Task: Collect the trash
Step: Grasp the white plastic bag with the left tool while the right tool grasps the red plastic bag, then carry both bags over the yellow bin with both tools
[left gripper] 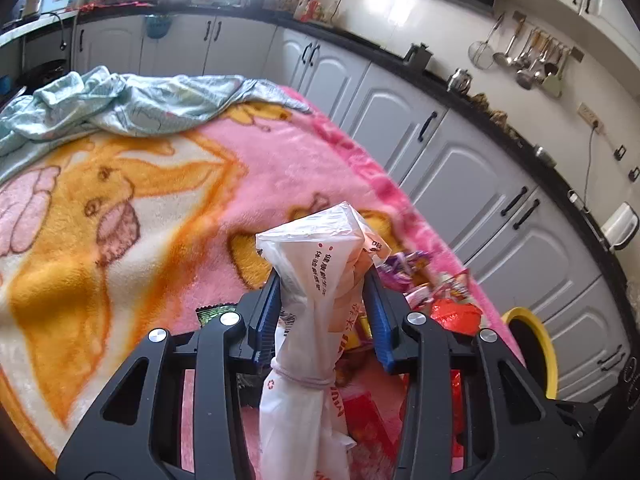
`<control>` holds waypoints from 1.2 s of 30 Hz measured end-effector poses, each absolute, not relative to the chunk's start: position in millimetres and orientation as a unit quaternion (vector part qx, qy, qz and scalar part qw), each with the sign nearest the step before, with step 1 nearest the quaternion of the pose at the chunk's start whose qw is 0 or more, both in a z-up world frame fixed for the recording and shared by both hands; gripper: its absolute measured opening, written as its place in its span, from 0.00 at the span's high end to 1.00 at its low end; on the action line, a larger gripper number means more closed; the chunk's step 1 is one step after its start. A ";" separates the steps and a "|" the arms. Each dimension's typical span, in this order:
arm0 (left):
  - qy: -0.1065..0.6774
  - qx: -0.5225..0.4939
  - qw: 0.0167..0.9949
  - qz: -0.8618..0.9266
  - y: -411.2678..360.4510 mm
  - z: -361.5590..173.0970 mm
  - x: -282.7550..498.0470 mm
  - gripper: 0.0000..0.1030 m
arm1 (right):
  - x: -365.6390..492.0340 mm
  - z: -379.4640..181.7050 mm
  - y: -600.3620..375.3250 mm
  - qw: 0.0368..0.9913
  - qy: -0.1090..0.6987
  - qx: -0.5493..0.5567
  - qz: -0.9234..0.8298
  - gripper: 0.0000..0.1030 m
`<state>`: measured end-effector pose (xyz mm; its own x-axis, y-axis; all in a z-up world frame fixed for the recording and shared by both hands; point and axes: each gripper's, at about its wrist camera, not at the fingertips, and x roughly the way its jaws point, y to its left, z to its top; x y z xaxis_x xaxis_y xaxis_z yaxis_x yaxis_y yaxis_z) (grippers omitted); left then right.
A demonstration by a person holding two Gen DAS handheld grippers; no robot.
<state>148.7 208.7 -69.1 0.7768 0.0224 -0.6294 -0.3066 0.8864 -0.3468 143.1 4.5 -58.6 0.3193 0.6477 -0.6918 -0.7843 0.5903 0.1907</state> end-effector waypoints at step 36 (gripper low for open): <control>0.244 -0.143 0.959 -0.033 74.8 21.3 143.6 0.70 | 140.6 18.4 -148.4 0.896 0.289 -0.038 0.335 0.85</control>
